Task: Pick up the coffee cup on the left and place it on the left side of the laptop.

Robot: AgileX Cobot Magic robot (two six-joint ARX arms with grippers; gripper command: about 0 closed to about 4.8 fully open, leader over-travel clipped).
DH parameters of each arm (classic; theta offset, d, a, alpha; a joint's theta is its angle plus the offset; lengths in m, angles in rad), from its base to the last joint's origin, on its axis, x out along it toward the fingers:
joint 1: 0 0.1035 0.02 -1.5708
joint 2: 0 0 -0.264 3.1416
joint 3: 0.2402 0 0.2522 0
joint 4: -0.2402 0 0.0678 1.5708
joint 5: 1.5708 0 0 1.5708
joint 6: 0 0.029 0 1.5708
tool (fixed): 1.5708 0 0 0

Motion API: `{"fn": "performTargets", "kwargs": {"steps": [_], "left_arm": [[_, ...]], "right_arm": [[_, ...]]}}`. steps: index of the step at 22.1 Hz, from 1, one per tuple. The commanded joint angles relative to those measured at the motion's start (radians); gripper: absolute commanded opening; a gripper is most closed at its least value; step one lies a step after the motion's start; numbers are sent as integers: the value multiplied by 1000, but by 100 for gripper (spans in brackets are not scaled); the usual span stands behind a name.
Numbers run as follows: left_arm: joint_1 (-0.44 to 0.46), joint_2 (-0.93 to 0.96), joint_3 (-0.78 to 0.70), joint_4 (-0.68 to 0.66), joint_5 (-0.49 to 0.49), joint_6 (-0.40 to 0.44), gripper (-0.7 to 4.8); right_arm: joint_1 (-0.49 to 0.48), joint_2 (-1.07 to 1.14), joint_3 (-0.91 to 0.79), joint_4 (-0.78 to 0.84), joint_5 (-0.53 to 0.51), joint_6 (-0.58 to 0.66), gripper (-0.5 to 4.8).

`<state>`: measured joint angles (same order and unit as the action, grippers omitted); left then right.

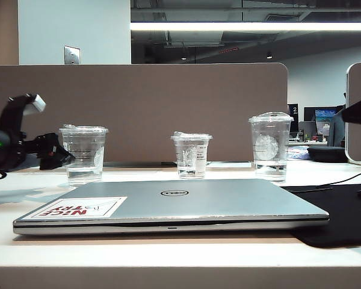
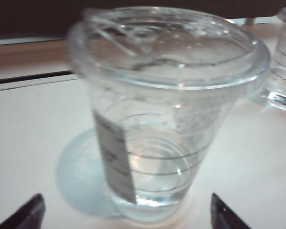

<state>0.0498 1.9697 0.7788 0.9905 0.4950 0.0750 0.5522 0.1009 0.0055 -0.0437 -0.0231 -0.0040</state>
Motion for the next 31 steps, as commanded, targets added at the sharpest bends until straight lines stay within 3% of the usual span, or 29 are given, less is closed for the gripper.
{"fn": "performTargets", "kwargs": {"steps": [1,4,8,31], "left_arm": [[2,8,56,-126,52,9,440],[1,9,100,-235,51,103,440],[2,10,119,-251,41,136,467],[1,113,175,-208,141,131,479]], "right_arm": [[1,1,-4,18,2,3,-4],[1,1,-4,18,2,3,-4],[1,1,-4,18,2,3,-4],[1,1,-4,18,2,3,-4]]}}
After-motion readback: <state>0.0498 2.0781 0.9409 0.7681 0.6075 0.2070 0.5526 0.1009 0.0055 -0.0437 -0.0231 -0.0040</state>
